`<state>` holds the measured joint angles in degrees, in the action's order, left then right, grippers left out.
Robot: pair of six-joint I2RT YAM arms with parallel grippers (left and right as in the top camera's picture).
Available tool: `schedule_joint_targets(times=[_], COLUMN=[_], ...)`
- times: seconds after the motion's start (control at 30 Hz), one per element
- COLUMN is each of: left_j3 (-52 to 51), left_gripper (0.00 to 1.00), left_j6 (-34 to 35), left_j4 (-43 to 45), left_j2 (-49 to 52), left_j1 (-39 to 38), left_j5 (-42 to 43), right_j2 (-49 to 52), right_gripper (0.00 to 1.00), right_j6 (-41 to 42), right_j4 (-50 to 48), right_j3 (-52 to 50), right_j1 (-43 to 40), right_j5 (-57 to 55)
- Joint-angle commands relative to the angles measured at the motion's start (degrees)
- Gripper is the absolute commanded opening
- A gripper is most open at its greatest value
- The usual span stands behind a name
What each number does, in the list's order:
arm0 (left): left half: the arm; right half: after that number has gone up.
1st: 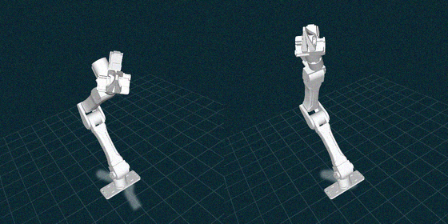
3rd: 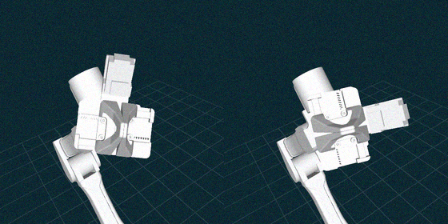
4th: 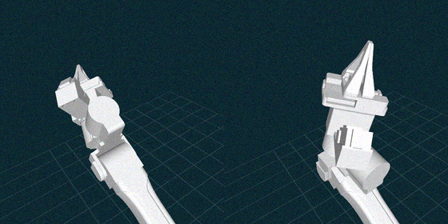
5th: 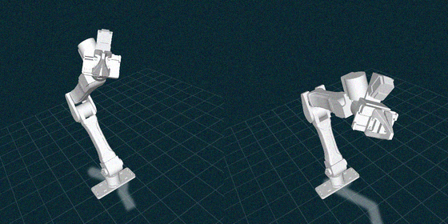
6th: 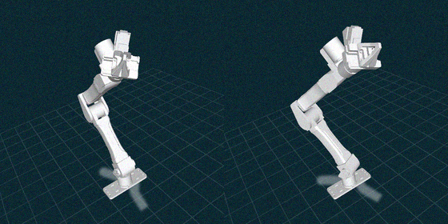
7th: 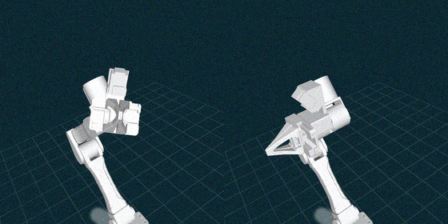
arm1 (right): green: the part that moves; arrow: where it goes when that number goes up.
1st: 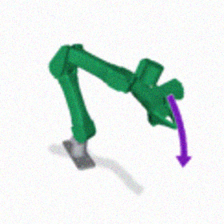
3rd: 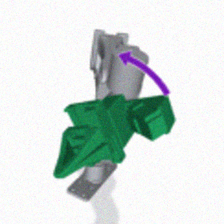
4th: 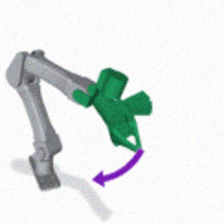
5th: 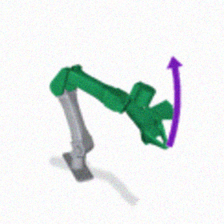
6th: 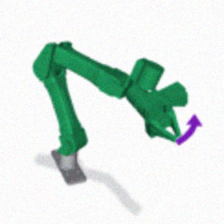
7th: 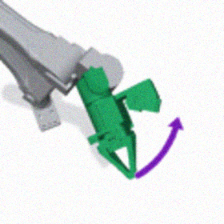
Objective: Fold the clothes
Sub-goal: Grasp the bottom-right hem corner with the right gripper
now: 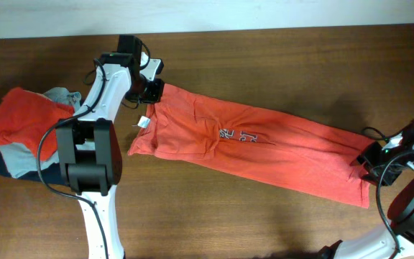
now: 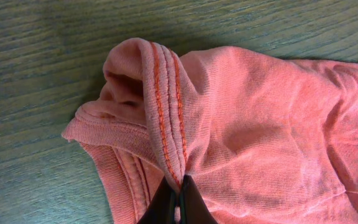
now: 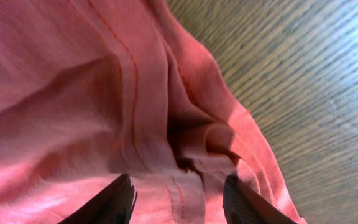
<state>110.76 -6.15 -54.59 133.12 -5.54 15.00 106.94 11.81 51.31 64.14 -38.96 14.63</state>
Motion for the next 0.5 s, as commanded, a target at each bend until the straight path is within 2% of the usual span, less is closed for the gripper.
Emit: schedule_joint_targets(times=[0.0, 0.1, 0.3, 0.4, 0.47], left_j3=[0.9, 0.9, 0.9, 0.9, 0.9], left_gripper=[0.01, 0.01, 0.01, 0.00, 0.01], left_j6=[0.5, 0.5, 0.5, 0.5, 0.5], left_j4=[-0.1, -0.1, -0.2, -0.1, -0.1], left_j2=[0.2, 0.2, 0.2, 0.2, 0.2], left_j1=[0.3, 0.3, 0.3, 0.3, 0.3], left_j5=[0.2, 0.2, 0.2, 0.2, 0.2], right_j2=[0.3, 0.3, 0.2, 0.2, 0.2], right_gripper=[0.45, 0.30, 0.09, 0.09, 0.04], right_j6=[0.7, 0.7, 0.7, 0.7, 0.7], right_j4=[-2.3, -3.2, -2.8, -0.9, 0.6], right_j3=[-1.7, -1.7, -0.8, 1.1, 3.2], right_j1=[0.0, -0.1, -0.1, -0.1, -0.1], right_j5=[2.1, 5.2, 6.3, 6.1, 5.2])
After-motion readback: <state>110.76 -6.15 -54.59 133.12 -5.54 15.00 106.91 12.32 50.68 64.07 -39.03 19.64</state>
